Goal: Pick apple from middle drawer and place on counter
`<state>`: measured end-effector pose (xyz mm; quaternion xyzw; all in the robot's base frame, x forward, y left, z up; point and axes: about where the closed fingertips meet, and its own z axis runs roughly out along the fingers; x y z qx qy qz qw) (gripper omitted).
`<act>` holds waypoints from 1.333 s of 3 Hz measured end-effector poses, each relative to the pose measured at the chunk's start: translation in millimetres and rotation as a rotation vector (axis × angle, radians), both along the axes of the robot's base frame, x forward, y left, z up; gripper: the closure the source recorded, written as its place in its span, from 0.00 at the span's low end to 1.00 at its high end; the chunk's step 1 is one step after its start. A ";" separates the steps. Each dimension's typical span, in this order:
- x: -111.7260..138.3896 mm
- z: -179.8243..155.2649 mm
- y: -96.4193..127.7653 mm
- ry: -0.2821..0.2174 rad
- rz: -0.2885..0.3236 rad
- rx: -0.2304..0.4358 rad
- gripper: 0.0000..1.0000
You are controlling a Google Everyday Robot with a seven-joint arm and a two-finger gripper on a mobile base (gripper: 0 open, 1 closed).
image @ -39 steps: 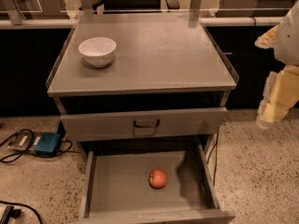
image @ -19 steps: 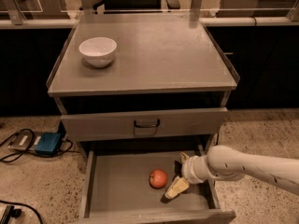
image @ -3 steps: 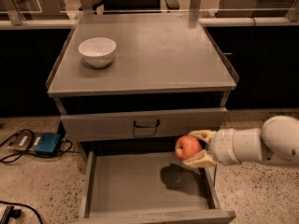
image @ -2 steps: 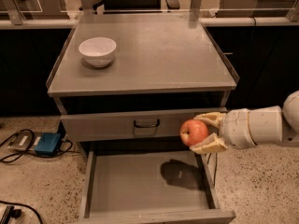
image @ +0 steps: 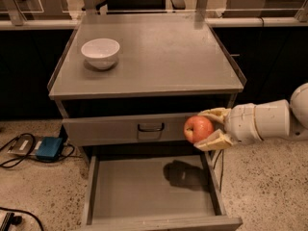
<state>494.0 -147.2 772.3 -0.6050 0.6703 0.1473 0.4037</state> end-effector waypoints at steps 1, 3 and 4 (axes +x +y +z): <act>26.1 40.7 0.6 -0.052 0.027 -0.008 1.00; 109.5 130.3 21.0 -0.108 0.077 0.021 1.00; 145.1 140.9 41.4 -0.101 0.077 0.034 1.00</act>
Offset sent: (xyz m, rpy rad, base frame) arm 0.1116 0.0019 0.1519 0.0262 -0.1413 0.0693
